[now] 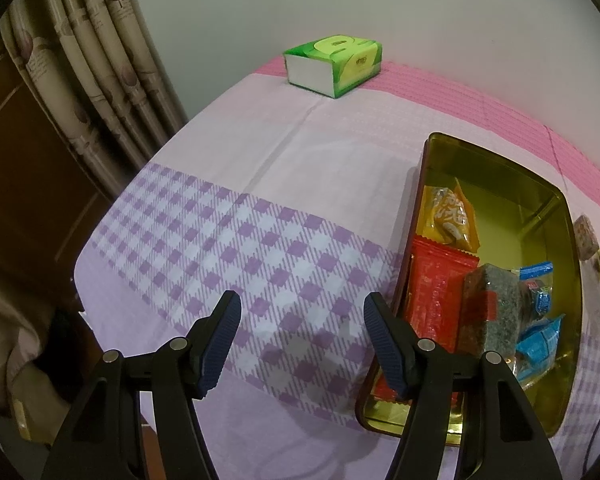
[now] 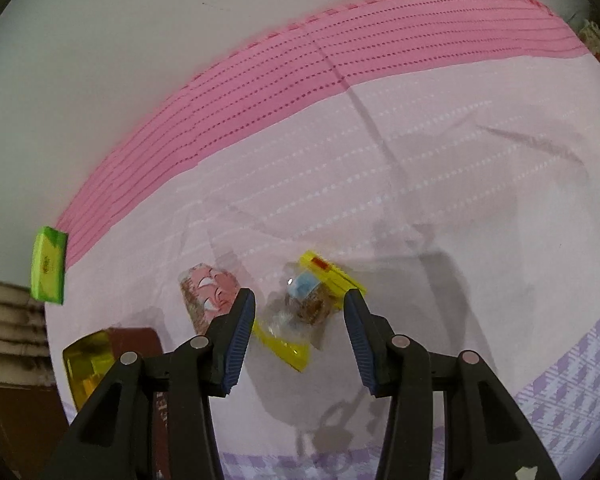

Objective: Organize snacks
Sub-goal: 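Grasp the yellow-wrapped cookie from the bed with the right tool, then grasp the pink patterned cake with the left tool while the right tool holds the cookie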

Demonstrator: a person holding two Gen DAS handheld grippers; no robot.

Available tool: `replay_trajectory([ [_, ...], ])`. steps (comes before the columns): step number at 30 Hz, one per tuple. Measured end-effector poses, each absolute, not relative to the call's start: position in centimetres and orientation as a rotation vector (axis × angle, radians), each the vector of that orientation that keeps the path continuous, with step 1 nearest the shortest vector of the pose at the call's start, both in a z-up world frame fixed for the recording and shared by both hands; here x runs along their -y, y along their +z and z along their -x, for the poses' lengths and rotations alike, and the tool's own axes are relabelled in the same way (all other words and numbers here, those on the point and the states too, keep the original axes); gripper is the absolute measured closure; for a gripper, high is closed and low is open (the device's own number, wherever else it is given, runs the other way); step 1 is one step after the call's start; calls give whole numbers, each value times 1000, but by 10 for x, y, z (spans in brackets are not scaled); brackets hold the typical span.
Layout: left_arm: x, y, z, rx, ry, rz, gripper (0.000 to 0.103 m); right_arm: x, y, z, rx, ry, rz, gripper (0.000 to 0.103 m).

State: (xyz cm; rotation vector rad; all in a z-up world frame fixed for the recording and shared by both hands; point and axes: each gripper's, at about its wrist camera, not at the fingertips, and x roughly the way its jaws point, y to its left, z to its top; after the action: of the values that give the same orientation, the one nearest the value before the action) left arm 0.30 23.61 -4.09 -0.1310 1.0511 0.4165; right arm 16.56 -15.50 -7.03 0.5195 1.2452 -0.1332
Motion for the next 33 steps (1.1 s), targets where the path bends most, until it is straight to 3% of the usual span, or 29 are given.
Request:
replay_trajectory([
  [12,-236,-42,-5,-1047,420,134,38,127,-79,-163,-1203,-56,-217,59],
  [15,-236,-42,-5,-1037,431,129,38,118,-80,-155,-1164,-42,-133,64],
  [17,-234,-39,-4,-1013,441,121,38,115,-80,-151,-1128,-30,-91,73],
  [33,-135,-14,-54,-982,207,39,38,189,-79,-137,-960,-36,28,80],
])
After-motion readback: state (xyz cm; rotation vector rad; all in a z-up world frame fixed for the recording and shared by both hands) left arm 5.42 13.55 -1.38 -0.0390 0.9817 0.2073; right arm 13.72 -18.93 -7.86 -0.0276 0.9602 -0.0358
